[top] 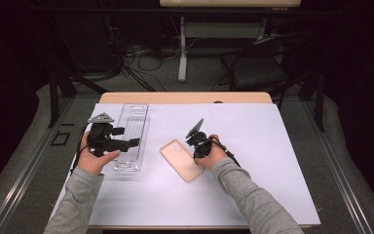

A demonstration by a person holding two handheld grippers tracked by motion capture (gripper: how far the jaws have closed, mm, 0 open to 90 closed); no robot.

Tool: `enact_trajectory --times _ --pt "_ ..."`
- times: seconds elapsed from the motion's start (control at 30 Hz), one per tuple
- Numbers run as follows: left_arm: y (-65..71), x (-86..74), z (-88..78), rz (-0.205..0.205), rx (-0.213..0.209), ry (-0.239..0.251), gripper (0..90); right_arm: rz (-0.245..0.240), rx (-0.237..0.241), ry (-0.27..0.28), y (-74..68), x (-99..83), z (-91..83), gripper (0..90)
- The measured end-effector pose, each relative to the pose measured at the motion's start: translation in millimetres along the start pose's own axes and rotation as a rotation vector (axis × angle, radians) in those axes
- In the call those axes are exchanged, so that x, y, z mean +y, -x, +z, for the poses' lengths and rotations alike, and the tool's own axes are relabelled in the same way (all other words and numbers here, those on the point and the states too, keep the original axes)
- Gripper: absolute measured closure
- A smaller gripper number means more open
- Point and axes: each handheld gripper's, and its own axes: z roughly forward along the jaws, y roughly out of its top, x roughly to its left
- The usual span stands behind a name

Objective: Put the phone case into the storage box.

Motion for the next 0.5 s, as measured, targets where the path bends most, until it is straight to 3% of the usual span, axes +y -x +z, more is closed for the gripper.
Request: enact_trajectory --times 0.17,0.2,0.5 --pt "-0.4 0.0 -0.2 0.001 0.0 0.001 15.1 0.003 -0.008 -0.031 0.1 0.9 -2.2 86.8" --pt "-0.4 0.0 -0.1 0.001 0.0 0.001 15.1 0.008 -0.004 0.0 -0.4 0.0 -0.1 86.9" --pt "-0.7 -0.4 -0.2 -0.003 0.0 0.004 15.1 0.019 -0.011 0.0 -1.8 -0.5 -0.2 87.1"
